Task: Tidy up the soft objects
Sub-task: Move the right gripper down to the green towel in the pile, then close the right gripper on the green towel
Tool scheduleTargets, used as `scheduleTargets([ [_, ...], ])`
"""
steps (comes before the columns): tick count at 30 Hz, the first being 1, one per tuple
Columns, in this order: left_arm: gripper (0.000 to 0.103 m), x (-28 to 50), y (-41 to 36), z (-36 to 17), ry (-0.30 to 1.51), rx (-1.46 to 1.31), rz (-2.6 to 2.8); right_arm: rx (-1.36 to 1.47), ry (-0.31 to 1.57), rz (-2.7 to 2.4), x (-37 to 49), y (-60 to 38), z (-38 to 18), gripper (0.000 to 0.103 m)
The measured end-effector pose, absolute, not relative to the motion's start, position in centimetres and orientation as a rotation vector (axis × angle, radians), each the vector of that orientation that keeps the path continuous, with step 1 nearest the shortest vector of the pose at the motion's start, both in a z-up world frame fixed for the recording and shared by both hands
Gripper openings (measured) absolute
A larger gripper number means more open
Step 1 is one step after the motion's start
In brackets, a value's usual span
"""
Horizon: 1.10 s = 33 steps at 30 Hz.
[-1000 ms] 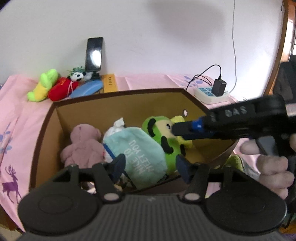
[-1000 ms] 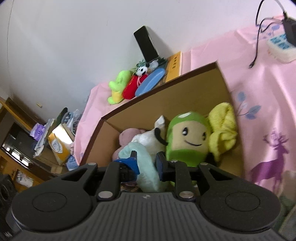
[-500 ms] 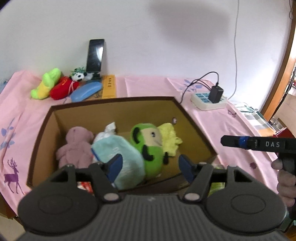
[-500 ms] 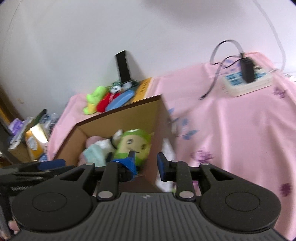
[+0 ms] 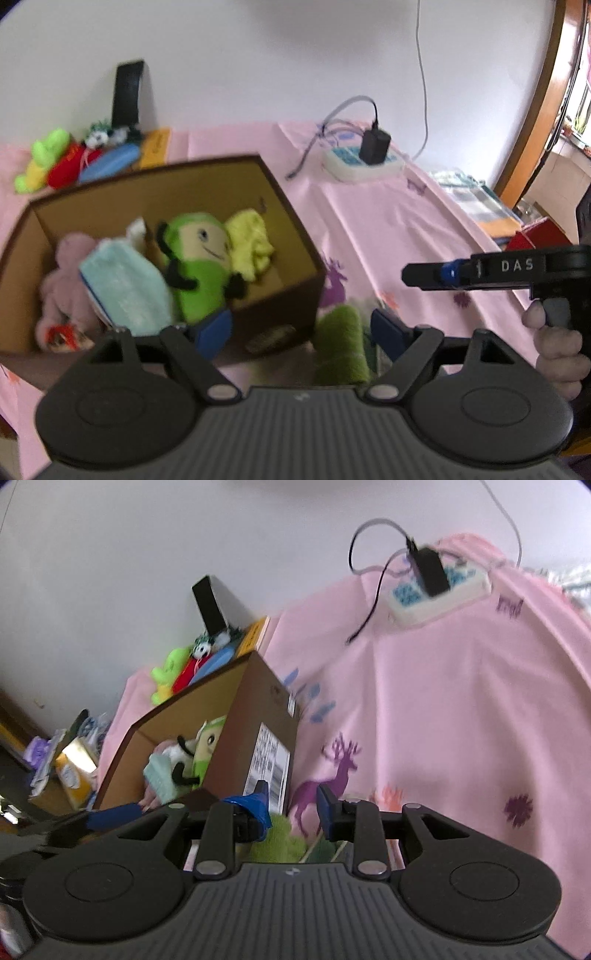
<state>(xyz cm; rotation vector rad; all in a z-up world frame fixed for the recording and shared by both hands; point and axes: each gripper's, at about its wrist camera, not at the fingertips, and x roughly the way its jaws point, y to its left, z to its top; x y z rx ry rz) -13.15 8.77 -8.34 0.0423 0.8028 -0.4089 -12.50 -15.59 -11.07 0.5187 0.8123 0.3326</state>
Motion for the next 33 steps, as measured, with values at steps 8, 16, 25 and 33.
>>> scheduleTargets([
  [8, 0.083, -12.8, 5.7, -11.9, 0.896, 0.068, -0.374, 0.570, 0.910, 0.401, -12.1, -15.7, -13.1, 0.012],
  [16, 0.068, -12.2, 4.1, -13.6, 0.931, 0.048, -0.360, 0.644, 1.005, 0.484, -10.3, -15.1, -15.0, 0.013],
  [25, 0.035, -11.2, 4.5, -14.6, 0.970, 0.023, -0.387, 0.684, 1.075, 0.531, -8.8, -13.7, -16.7, 0.014],
  [33, 0.028, -11.6, 4.5, -13.9, 0.944, 0.042, -0.499, 0.732, 1.067, 0.541, -9.3, -13.6, -16.9, 0.010],
])
